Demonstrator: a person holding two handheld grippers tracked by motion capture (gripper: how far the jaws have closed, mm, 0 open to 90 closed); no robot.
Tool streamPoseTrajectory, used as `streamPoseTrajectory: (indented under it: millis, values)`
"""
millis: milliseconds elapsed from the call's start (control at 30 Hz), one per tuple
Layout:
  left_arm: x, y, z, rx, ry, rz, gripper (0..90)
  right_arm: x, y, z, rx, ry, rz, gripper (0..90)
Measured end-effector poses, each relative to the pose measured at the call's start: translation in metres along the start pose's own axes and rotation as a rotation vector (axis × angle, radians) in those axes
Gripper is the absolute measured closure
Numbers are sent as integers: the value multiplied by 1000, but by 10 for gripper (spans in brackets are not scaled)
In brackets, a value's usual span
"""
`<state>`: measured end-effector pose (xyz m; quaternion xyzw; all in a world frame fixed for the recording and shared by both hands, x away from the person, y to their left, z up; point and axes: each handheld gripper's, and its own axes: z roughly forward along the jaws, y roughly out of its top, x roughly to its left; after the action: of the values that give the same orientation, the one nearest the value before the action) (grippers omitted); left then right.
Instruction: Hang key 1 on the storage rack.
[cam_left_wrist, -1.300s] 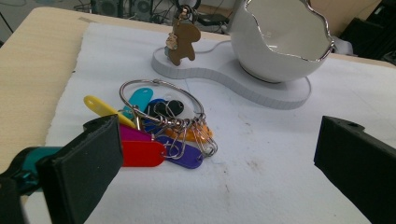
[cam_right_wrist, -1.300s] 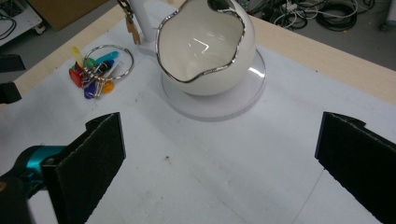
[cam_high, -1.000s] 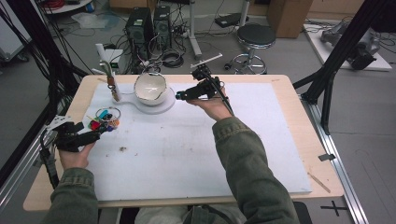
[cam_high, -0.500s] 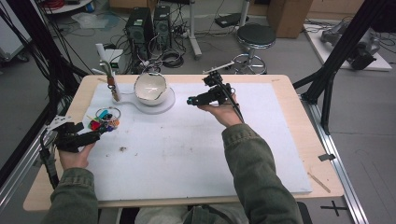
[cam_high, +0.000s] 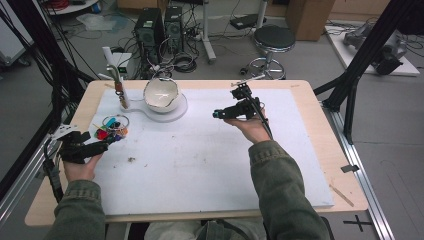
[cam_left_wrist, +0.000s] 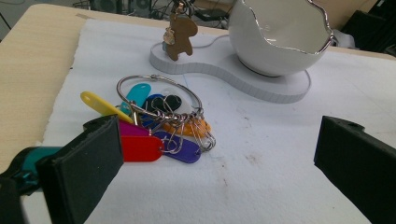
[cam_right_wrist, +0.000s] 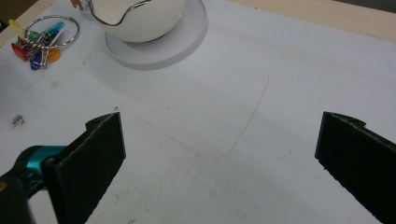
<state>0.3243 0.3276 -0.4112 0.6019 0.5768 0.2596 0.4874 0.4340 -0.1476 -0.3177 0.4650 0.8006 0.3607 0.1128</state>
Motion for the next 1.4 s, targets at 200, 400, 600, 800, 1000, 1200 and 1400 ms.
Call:
streamPoseTrajectory:
  millis: [200, 400, 600, 800, 1000, 1200, 1400]
  values:
    - [0, 0, 0, 0, 3, -2, 17, -8, -10, -6, -10, -9, 24, 7]
    - [0, 0, 0, 1, 3, -2, 17, -17, -26, -9, -10, -10, 58, 6]
    - [0, -1, 0, 2, 3, -2, 17, -28, -47, -13, -1, -20, 82, 6]
    - [0, -1, 0, 2, 4, -2, 17, -35, -58, -20, 0, -33, 79, 7]
    - [-1, -1, 0, 4, 6, 1, 17, -46, -72, -24, 2, -55, 105, 7]
    - [-1, -1, 0, 4, 6, 0, 17, -52, -81, -26, 2, -69, 125, 7]
    - [-1, -1, 0, 6, 5, -1, 17, -57, -90, -32, -1, -82, 136, 7]
